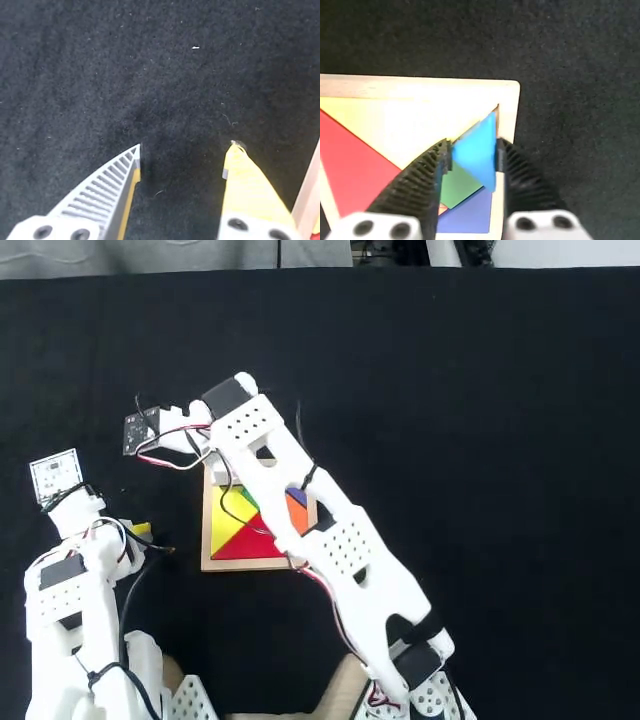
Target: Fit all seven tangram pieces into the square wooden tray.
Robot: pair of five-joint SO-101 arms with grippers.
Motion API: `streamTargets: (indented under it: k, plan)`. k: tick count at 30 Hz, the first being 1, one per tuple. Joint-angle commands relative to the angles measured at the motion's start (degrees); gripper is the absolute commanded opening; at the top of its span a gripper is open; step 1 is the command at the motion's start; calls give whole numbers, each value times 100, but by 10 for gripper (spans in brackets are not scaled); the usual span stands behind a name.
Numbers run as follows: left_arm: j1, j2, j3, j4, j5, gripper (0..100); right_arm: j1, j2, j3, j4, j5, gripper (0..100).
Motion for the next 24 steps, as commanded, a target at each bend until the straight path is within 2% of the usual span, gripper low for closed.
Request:
streamTargets:
  k: [1, 15, 24]
  plan:
    - [-31, -97, -75, -79, -26, 270, 62, -40, -374, 62, -97, 173]
    - [-31, -97, -75, -79, -26, 270, 123, -84, -488, 519, -62, 133]
    - [-31, -97, -75, -79, -26, 270, 334, -796, -488, 536, -88, 132]
